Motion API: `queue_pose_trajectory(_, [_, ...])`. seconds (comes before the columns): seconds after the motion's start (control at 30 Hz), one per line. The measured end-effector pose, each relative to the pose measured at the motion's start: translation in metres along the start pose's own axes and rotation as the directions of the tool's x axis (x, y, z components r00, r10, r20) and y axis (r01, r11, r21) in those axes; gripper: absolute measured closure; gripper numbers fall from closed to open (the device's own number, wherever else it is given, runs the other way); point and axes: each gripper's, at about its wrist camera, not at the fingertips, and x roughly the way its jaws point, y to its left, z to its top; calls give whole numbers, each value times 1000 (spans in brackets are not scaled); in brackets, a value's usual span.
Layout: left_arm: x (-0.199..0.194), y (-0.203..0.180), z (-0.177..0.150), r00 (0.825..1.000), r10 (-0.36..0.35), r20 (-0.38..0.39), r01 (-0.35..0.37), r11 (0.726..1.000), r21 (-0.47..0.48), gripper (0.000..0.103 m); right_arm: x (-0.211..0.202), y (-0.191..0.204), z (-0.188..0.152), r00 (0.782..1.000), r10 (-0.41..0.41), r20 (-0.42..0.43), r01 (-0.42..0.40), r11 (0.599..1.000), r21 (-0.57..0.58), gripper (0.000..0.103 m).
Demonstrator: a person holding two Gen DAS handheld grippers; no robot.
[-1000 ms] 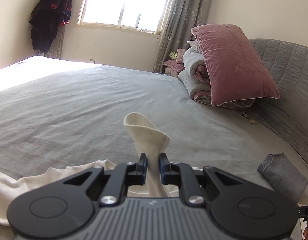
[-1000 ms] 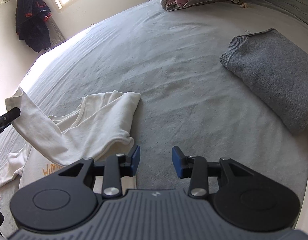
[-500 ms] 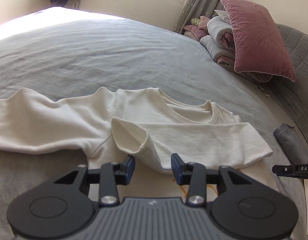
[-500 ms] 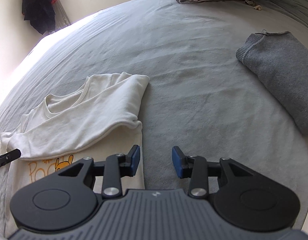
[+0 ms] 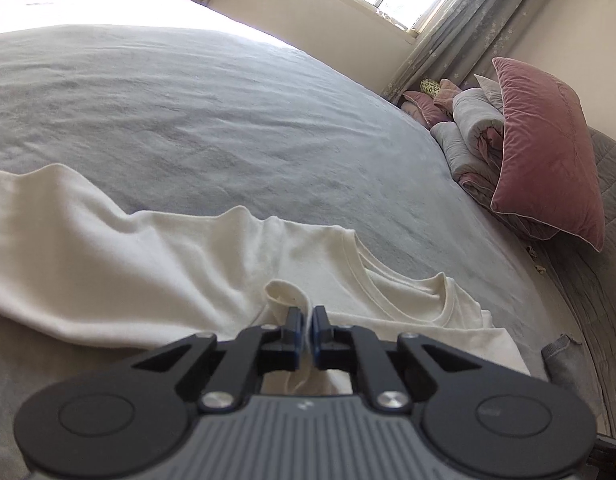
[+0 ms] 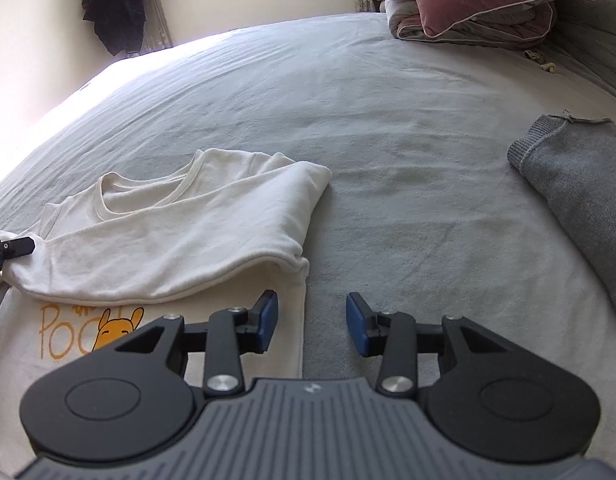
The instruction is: Fold clothes
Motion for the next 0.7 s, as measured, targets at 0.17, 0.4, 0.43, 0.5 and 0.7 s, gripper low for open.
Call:
queue_pose_trajectory(0.17, [-13,-20,18,991,22,132,-42,988,149,99,9,15,-1,996,-7,91,16,996,-93,61])
queue_pose_trajectory(0.4, [-18,-13,29,976,55,211,-106,965,239,99,13,23,-3,989,-91,115,113,972,-208,65])
queue_pose_trajectory(0.43, [-14,-10,27,977,68,200,-117,963,244,99,13,24,-3,988,-105,115,129,966,-224,65])
queue_pose_trajectory(0.5, [-5,-2,22,977,118,179,-162,953,256,103,14,25,-4,984,-134,116,160,953,-257,66])
queue_pose_trajectory(0.7, [9,35,10,987,150,50,-157,970,187,101,14,26,-4,975,-198,106,222,915,-337,63])
